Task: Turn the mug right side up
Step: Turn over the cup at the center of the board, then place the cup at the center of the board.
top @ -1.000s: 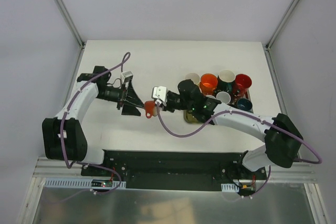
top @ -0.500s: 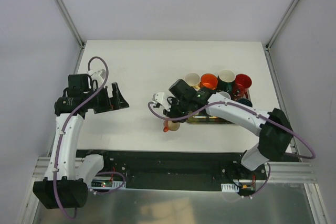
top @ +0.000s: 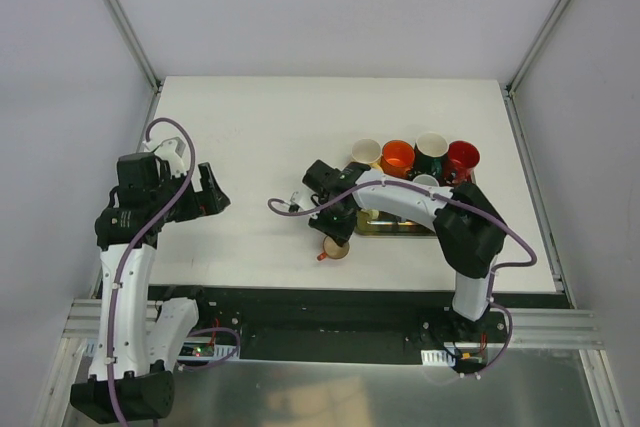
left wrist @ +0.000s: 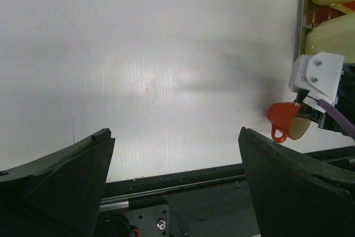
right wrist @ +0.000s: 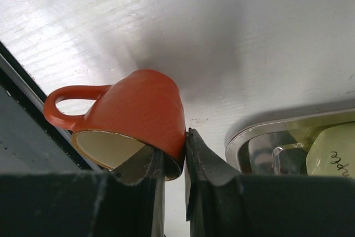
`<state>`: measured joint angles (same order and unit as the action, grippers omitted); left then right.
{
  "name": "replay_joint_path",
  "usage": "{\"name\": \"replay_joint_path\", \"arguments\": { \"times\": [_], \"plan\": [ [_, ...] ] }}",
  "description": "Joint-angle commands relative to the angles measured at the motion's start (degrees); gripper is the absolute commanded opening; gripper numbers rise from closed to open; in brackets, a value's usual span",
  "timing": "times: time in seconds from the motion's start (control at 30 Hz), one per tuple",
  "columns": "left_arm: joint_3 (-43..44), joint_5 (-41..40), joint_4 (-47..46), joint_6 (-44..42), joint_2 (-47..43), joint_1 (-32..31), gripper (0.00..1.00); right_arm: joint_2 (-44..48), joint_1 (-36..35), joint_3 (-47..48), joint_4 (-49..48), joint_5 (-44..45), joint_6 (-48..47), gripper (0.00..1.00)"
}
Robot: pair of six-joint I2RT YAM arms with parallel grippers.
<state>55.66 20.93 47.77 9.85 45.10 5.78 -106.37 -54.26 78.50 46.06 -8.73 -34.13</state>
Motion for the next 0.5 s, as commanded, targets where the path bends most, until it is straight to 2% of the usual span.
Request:
{"name": "replay_joint_path", "arguments": {
  "times": [0.0,0.17,0.33,0.4,0.47],
  "plan": [
    [-0.2,0.07,-0.57,-0.44,-0.54,0.99,0.99,-0.94,-0.15,2.8,2.1,1.52,1.61,0.0],
    [0.68,2.36,-0.57,0.17,0.34,1.25,0.99,-2.61,-0.23,1.66,0.87,3.11,1.17,0.04],
    [0.94,4.03,-0.48,0.52,0.78,1.16,0.99,-2.1,-0.23,2.01,0.61,3.11,0.56,0.18],
    [0.86,5.17,-0.57,0.26,0.87,1.16,0.99,-1.13,-0.15,2.8,0.96,2.67,0.47,0.28],
    [0.86,6.22,-0.57,0.09,0.95,1.25,0.99,0.27,-0.23,3.59,1.22,2.06,0.47,0.34]
  ]
}}
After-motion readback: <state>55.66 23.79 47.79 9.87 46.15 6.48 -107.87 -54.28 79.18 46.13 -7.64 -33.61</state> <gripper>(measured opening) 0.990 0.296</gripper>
